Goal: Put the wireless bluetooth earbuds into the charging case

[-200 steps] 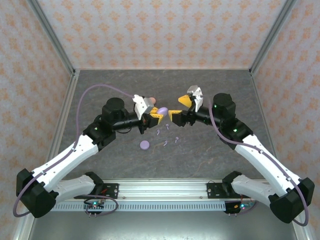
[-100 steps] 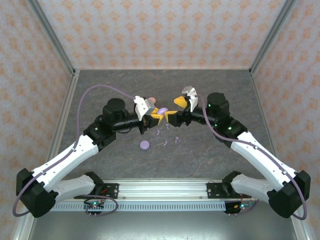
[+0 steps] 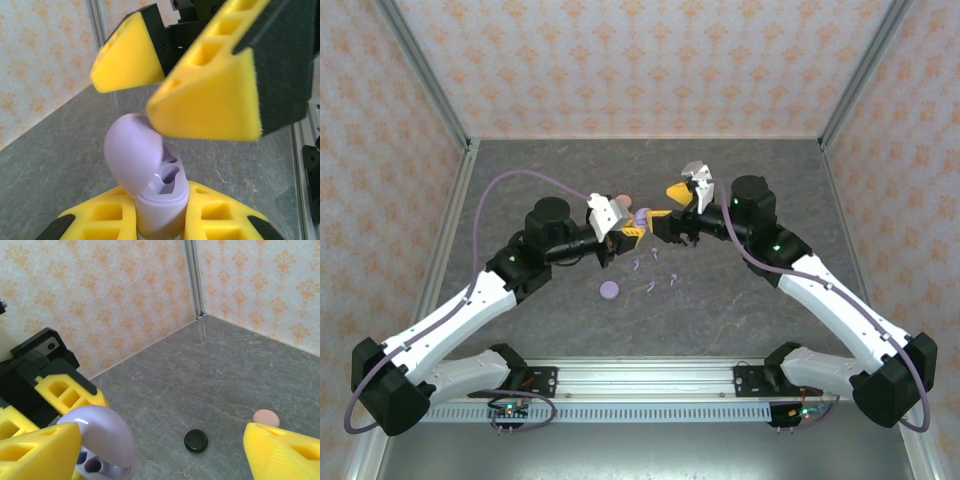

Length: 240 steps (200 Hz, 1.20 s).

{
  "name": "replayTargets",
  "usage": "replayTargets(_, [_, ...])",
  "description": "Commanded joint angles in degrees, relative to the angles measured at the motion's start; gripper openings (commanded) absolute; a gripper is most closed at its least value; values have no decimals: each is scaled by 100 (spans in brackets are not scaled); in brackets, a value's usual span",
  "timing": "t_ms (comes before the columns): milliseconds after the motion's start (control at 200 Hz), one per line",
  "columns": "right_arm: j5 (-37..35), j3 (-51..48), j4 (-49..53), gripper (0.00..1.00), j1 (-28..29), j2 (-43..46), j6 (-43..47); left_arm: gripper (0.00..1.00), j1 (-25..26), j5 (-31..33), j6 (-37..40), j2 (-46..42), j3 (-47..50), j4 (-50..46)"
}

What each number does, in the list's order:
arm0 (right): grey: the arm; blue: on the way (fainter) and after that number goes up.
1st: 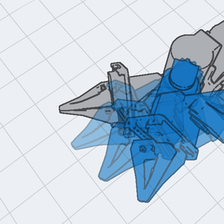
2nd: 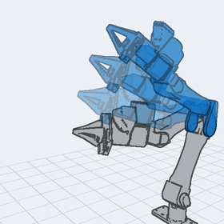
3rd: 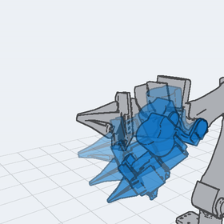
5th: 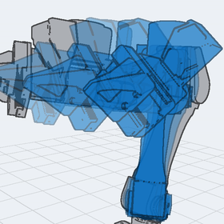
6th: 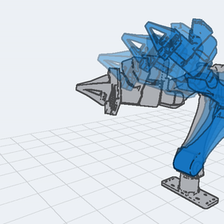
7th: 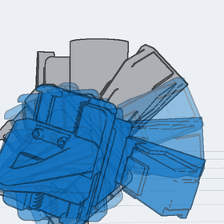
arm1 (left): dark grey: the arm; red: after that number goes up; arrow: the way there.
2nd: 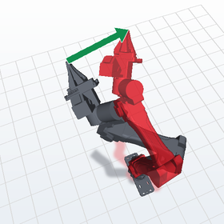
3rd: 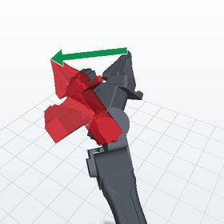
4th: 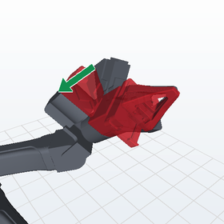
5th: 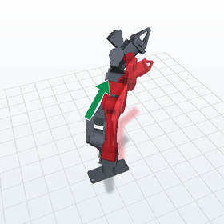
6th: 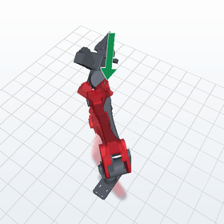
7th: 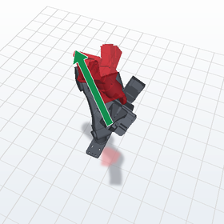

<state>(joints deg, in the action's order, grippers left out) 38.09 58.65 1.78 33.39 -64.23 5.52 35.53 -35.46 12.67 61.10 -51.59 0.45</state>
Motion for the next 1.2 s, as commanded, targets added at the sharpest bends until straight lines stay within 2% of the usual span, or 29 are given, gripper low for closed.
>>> replayTargets(0, [-224,267,310,84,3,-153,-33,0,119,-102,266,-218,66,265])
replayTargets(170, [-110,504,598,84,-42,-182,-155,0,147,50,421,-343,215,311])
replayTargets(370, [-226,559,1002,84,-182,244,-500,0,147,314,469,-514,447,286])
replayTargets(490, [-701,595,1720,83,-190,415,-631,0,147,432,409,-682,654,246])
replayTargets(616, [-1388,455,2428,77,-190,347,-1026,0,147,504,304,-949,904,154])
replayTargets(841, [-1739,44,2899,71,-192,-326,-2061,0,147,689,124,-1382,1270,33])
replayTargets(926, [-1739,23,3013,67,-139,-849,-2333,0,147,729,79,-1447,1356,26])
replayTargets(1196, [-2385,394,3517,58,313,-2257,-2421,0,147,760,69,-1487,1419,54])
